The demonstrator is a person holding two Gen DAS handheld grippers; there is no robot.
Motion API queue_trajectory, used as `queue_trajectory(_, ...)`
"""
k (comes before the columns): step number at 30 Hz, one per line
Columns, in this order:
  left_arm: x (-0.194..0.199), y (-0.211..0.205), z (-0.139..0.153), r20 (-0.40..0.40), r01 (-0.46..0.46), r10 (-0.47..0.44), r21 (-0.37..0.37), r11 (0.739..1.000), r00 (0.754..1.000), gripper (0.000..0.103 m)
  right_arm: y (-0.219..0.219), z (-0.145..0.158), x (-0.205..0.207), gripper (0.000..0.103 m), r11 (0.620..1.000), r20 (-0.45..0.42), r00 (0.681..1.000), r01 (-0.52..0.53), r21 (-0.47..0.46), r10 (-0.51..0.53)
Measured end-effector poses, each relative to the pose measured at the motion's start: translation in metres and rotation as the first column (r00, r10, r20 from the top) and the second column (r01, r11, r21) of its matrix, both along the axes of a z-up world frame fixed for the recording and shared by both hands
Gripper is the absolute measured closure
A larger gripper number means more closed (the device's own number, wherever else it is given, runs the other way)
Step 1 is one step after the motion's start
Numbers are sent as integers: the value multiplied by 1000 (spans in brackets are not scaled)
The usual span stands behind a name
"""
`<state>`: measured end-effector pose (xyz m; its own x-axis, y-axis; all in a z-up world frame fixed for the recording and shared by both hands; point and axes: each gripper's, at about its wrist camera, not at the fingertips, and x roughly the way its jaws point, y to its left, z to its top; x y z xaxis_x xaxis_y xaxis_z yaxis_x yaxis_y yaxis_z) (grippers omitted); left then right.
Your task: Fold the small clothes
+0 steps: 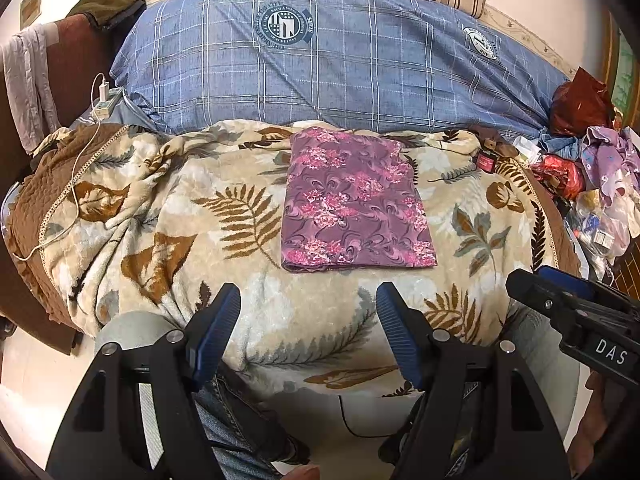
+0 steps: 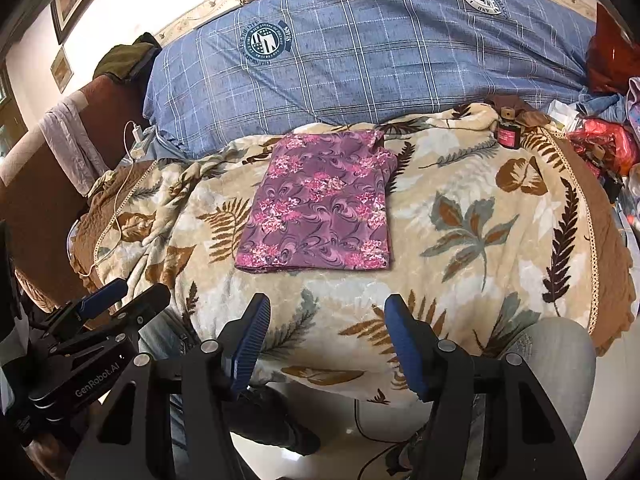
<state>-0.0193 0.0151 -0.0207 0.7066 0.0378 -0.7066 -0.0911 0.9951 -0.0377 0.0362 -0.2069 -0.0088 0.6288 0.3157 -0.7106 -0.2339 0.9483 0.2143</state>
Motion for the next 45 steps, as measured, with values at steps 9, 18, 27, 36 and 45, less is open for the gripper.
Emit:
queue_trajectory(9,0,1,-4,-9,13,-13,-1,1000,1000,33,-2,-2,1,42,1000,1,1000,1,0,-1)
queue_trajectory(18,6,6,-6,-30,16,-16,-5,1000,999,33,-3,-3,1,42,1000,-2,1000,4,2,-4)
queue_trajectory(27,6,7,-5,-30,22,-22,-3,1000,999,33,-2,-4,2,42,1000,-6,1000,3,1,-3)
queue_trajectory(36,10,10,-5,-33,27,-27,1,1000,999,33,-2,-4,4,42,1000,-8,1000,4,1,-4)
queue_trajectory(45,19,17,-6,-22,16,-16,2,1000,1000,33,-1,-6,9,42,1000,-12,1000,4,-2,-4)
